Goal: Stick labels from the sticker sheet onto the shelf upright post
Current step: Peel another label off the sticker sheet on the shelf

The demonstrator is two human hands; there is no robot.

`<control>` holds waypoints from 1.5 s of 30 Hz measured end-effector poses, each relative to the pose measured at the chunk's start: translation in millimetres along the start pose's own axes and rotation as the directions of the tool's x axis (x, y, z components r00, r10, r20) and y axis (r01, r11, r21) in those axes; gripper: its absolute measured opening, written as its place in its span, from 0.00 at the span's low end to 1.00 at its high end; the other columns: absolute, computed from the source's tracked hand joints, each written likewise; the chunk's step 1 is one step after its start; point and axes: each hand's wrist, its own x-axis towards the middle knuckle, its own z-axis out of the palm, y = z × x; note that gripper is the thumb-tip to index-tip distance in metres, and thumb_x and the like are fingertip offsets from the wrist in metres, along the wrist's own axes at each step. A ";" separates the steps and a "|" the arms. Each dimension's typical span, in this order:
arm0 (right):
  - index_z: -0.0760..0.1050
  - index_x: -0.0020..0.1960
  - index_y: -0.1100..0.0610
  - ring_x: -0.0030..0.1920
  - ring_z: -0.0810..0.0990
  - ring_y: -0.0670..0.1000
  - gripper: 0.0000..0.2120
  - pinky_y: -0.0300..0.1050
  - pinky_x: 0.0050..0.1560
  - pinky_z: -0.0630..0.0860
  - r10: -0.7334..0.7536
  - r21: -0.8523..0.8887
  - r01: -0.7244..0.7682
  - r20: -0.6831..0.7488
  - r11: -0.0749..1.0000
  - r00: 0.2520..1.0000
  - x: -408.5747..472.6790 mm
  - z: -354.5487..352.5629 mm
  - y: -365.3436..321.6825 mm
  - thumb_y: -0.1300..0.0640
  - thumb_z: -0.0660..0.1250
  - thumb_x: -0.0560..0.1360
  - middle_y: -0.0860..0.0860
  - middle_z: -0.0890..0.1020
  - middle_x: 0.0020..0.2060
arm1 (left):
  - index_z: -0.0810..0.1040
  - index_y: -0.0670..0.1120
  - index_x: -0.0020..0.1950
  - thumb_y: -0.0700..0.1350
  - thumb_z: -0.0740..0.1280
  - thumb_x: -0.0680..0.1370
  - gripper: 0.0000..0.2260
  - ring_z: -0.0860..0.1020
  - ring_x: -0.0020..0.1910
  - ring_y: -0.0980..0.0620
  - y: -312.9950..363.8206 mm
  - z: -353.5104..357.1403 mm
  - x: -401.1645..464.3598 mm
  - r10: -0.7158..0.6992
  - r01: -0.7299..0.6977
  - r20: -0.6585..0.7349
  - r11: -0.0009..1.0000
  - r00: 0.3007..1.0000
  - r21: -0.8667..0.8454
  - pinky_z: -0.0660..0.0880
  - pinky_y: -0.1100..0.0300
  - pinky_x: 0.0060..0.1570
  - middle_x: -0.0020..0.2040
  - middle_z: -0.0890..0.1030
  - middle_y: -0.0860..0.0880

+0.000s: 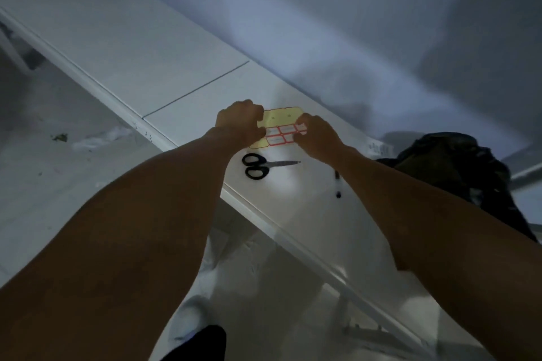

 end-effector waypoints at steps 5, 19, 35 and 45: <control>0.65 0.70 0.59 0.67 0.70 0.61 0.29 0.56 0.65 0.70 0.340 0.033 -0.338 -0.071 0.941 0.938 31.4 35.2 3.5 0.39 0.62 0.79 0.59 0.71 0.66 | 0.74 0.51 0.69 0.62 0.69 0.76 0.26 0.70 0.67 0.42 -0.3 34.0 17.4 -0.022 0.018 0.039 0.993 0.999 0.113 0.69 0.46 0.63 0.66 0.73 0.45; 0.78 0.45 0.61 0.37 0.81 0.51 0.05 0.41 0.36 0.76 0.402 0.872 -0.305 0.140 0.383 0.905 -37.6 -46.9 22.0 0.69 0.71 0.74 0.60 0.83 0.45 | 0.77 0.50 0.62 0.45 0.73 0.76 0.15 0.78 0.58 0.42 35.1 -33.6 -15.5 -0.061 0.028 -0.111 0.960 0.992 -0.279 0.75 0.52 0.51 0.57 0.80 0.45; 0.75 0.63 0.59 0.57 0.83 0.58 0.14 0.56 0.59 0.80 0.303 0.901 -0.098 -0.039 0.423 0.952 -347.0 -221.0 39.8 0.67 0.67 0.78 0.57 0.83 0.58 | 0.77 0.49 0.67 0.53 0.79 0.72 0.26 0.81 0.61 0.47 185.0 -125.7 -210.8 0.182 0.228 0.294 0.314 0.938 -0.922 0.78 0.48 0.62 0.63 0.83 0.48; 0.81 0.57 0.55 0.52 0.78 0.50 0.11 0.44 0.54 0.73 0.296 0.408 0.059 -0.748 0.911 0.594 -524.4 -299.5 20.3 0.59 0.71 0.75 0.50 0.79 0.52 | 0.80 0.43 0.61 0.36 0.75 0.75 0.15 0.87 0.48 0.47 299.0 -186.9 -338.9 0.454 0.002 0.163 0.334 0.876 -0.942 0.84 0.56 0.45 0.54 0.87 0.43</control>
